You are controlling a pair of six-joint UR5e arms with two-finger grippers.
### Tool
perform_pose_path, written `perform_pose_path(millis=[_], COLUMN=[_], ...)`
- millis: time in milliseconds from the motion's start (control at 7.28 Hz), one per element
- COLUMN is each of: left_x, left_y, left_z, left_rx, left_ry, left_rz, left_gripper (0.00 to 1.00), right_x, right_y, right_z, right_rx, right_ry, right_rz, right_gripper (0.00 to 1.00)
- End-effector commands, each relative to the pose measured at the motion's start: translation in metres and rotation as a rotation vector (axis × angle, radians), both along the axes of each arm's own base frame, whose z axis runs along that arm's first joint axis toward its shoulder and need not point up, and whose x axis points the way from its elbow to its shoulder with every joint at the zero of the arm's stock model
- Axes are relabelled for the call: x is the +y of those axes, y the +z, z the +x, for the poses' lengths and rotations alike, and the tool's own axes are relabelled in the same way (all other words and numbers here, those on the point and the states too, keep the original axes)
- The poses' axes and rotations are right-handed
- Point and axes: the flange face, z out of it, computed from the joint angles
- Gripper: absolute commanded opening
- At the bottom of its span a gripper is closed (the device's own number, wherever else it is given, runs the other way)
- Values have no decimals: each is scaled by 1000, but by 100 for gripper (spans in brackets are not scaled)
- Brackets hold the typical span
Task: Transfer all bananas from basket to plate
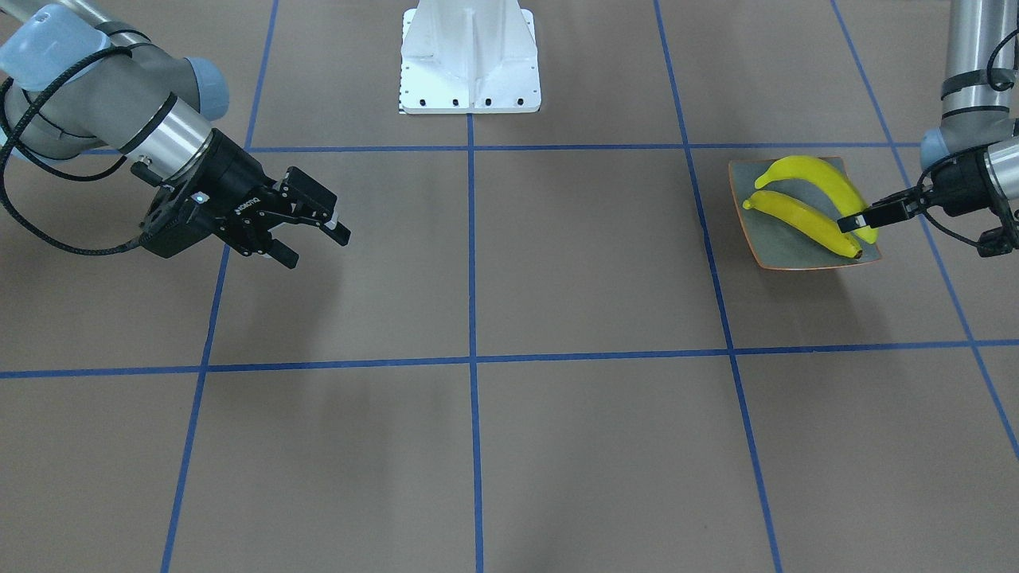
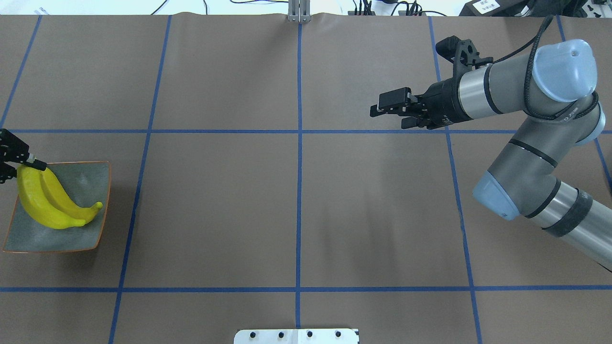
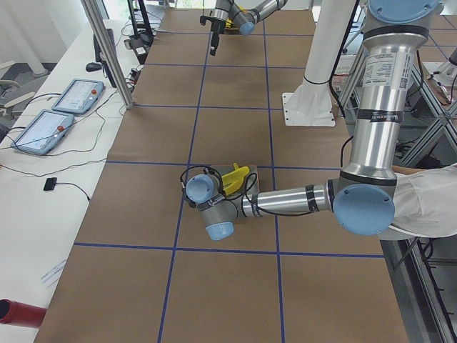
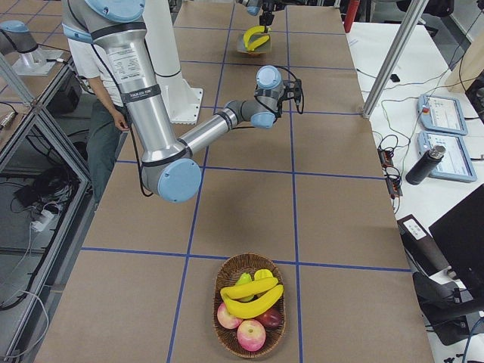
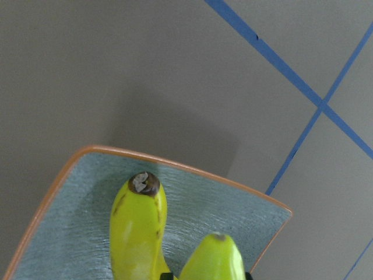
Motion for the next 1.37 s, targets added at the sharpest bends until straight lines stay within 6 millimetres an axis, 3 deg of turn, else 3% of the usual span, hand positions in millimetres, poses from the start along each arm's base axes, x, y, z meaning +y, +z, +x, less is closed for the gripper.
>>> perform_pose_path(millis=[0,137,275,825,962,1237], left_x=[-3,-1,3,1,-1,3], left_y=[3,10,20,15,5,6], left_z=[1,1,-1,0,0,-17], left_rx=[-7,-9,-3,4,14,27], left_ry=[-11,-10,-12,-11,-12,-36], left_rz=[3,0,27,47,71,150], left_gripper=[36,48,54,69,98,100], right_x=[0,0,0,3,3,9], right_y=[0,1,1,6,6,14], right_z=[0,0,0,2,3,8], right_rx=[-1,0,-1,1,0,7], right_ry=[0,0,0,-8,-6,-8], right_rz=[0,-1,0,-5,-4,-12], right_gripper=[100,100,100,100,100,100])
